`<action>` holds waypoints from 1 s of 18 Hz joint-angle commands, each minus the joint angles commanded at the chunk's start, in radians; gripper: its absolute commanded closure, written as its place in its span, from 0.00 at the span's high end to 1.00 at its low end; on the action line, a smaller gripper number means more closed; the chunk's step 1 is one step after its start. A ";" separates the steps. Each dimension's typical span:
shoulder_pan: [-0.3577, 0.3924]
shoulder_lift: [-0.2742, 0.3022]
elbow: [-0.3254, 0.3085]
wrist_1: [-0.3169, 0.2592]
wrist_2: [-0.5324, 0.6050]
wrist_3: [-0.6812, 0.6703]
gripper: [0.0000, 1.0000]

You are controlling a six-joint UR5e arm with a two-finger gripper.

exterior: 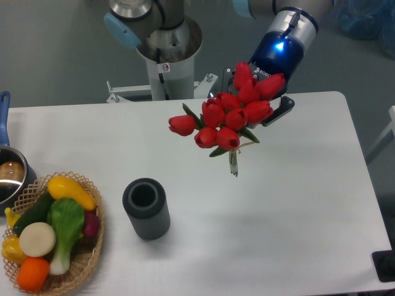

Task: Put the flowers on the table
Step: 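Carry the red tulip bunch with the gripper, lowering it toward the table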

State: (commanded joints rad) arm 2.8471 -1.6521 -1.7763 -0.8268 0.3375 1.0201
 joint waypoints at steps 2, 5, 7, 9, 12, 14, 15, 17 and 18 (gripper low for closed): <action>-0.003 0.006 -0.009 -0.002 0.006 0.000 0.24; 0.002 0.009 -0.002 -0.003 0.011 -0.003 0.24; 0.002 0.023 -0.006 -0.005 0.024 -0.003 0.24; 0.000 0.035 -0.006 -0.005 0.070 -0.008 0.24; -0.002 0.051 -0.008 -0.005 0.132 -0.012 0.24; -0.011 0.063 -0.008 -0.006 0.184 -0.012 0.24; -0.012 0.066 -0.008 -0.006 0.219 -0.012 0.24; -0.018 0.067 -0.005 -0.006 0.283 -0.012 0.24; -0.018 0.069 -0.003 -0.006 0.300 -0.012 0.24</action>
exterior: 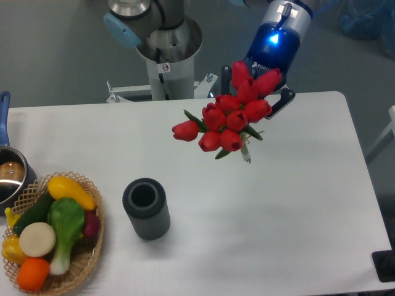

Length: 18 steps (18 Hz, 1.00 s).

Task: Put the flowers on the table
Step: 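Carry the red tulip bunch with the gripper, lowering it toward the table, then lower the held tulips further until the blooms touch the tabletop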

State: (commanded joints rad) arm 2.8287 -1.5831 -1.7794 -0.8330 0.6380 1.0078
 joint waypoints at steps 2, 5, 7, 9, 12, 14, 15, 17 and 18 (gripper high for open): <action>0.000 0.006 -0.005 0.000 0.029 0.000 0.24; -0.029 0.014 -0.008 -0.002 0.147 0.003 0.24; -0.067 0.005 -0.008 -0.002 0.237 0.008 0.24; -0.110 -0.015 -0.009 -0.002 0.369 0.011 0.24; -0.147 -0.049 -0.006 -0.002 0.452 0.023 0.20; -0.166 -0.064 -0.009 -0.002 0.500 0.041 0.20; -0.182 -0.078 -0.012 -0.002 0.517 0.046 0.21; -0.193 -0.090 -0.023 -0.003 0.540 0.072 0.25; -0.195 -0.094 -0.031 -0.005 0.558 0.090 0.25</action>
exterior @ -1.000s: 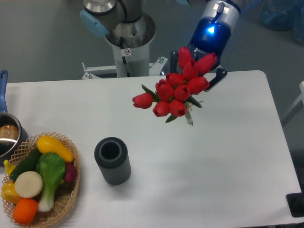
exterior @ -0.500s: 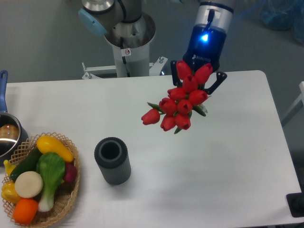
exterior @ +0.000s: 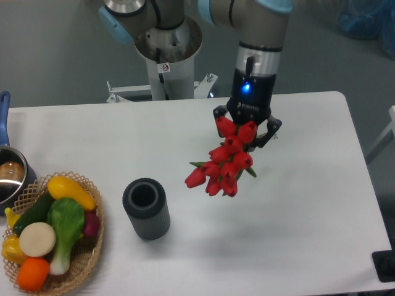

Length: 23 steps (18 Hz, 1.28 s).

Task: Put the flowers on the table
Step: 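Lower the held tulips further until the blooms touch the tabletop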

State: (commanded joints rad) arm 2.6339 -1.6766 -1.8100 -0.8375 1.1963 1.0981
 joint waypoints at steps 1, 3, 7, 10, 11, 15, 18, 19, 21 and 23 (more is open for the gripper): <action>-0.002 -0.003 -0.012 -0.003 0.018 0.009 0.25; -0.021 -0.018 -0.037 -0.005 0.037 0.014 0.25; -0.034 -0.055 -0.057 -0.006 0.063 0.049 0.25; -0.025 -0.092 -0.051 -0.005 0.066 0.075 0.25; -0.008 -0.095 -0.051 -0.005 0.066 0.091 0.25; 0.037 -0.139 -0.034 -0.002 0.065 0.127 0.25; 0.048 -0.184 -0.022 0.000 0.065 0.138 0.26; 0.048 -0.199 -0.017 0.002 0.065 0.138 0.27; 0.048 -0.225 0.000 0.002 0.065 0.138 0.29; 0.048 -0.251 0.009 0.003 0.065 0.143 0.30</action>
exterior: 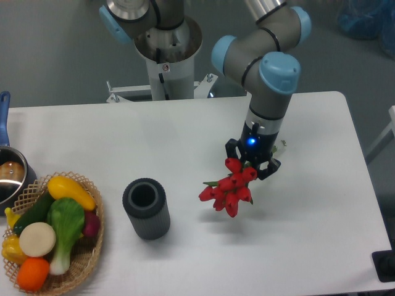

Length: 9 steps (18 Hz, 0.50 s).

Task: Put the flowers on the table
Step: 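Lower the held tulips further until the blooms touch the tabletop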

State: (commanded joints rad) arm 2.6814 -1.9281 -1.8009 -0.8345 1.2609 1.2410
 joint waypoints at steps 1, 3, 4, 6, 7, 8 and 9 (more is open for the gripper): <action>0.000 -0.015 0.005 0.002 0.000 0.003 0.30; -0.002 -0.026 0.014 0.002 0.000 0.005 0.31; -0.002 -0.031 0.011 0.000 0.000 0.006 0.31; -0.002 -0.045 0.009 0.002 0.000 0.018 0.31; -0.003 -0.046 0.011 0.002 0.000 0.018 0.32; -0.003 -0.054 0.012 0.002 0.000 0.018 0.33; -0.003 -0.057 0.012 0.002 0.000 0.018 0.34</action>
State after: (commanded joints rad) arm 2.6783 -1.9849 -1.7886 -0.8330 1.2609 1.2594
